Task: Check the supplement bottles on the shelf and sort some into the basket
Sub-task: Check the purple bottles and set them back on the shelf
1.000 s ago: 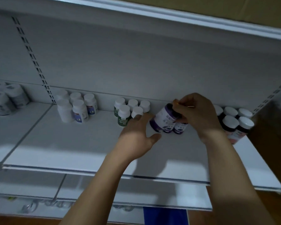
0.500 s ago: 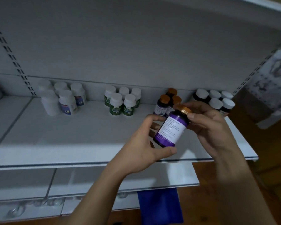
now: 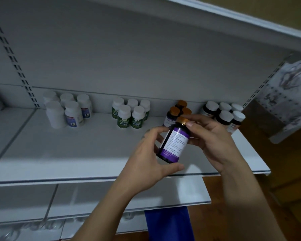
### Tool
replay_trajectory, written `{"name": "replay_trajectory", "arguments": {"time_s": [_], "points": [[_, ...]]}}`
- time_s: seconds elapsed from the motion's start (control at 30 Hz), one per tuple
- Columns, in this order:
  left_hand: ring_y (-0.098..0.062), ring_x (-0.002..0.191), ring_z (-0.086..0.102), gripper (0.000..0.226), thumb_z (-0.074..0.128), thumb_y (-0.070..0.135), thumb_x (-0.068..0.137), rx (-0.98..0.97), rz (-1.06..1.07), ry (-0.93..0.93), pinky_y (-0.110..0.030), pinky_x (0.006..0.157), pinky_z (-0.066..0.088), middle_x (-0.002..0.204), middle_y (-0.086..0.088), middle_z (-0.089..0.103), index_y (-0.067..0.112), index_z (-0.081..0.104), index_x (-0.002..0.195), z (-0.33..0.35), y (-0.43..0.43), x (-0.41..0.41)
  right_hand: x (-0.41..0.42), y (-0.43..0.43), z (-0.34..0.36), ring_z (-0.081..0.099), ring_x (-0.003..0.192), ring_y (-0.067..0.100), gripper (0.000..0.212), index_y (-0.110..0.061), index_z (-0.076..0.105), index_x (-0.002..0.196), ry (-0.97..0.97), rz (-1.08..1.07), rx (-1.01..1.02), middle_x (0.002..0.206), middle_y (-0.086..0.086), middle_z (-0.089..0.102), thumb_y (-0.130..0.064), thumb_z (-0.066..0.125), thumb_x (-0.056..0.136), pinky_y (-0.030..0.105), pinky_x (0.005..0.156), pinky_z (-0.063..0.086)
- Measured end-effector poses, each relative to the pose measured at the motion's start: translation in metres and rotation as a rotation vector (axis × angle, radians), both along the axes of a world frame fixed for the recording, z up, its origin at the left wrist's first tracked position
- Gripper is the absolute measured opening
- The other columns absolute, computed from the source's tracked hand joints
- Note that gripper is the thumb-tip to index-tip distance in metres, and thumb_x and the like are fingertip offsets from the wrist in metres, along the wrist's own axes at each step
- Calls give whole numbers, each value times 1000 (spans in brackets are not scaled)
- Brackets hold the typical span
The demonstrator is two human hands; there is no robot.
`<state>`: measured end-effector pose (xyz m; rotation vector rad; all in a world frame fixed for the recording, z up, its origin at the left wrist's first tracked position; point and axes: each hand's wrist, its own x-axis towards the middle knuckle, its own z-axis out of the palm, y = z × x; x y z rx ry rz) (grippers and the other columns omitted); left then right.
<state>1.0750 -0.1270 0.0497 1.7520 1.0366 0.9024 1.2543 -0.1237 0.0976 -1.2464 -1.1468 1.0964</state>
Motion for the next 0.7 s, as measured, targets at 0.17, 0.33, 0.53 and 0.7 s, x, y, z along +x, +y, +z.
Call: {"name": "replay_trajectory", "arguments": {"time_s": [0.17,0.33,0.53,0.7], "points": [[6,86,50,79,86,46,63,33,13,-8,-6,67,40,111,20,48,47,41,127,-1,-2,2,1,-4,0,71,87,15,26,-14,69,103,56,-10,-54,97,3,75,-18,62,78,26,68,57],[0,87,51,71,86,41,65,30,45,-70,-8,69,40,109,20,51,46,47,124,-1,-5,7,5,-6,-1,71,85,14,20,-15,68,103,109,-29,-95,95,3,76,-12,57,87,28,70,59],[5,92,50,74,86,40,65,28,45,-35,-8,72,42,112,21,48,46,44,126,-3,-5,9,4,-5,-2,70,92,16,23,-15,66,111,91,-14,-94,105,4,74,-9,52,93,27,74,59],[-2,91,56,68,81,42,72,22,35,-33,-20,75,48,110,19,55,45,43,128,-8,-3,6,2,-4,-4,69,100,20,28,-16,67,113,58,-6,-91,112,7,72,-15,58,87,30,76,57]]}}
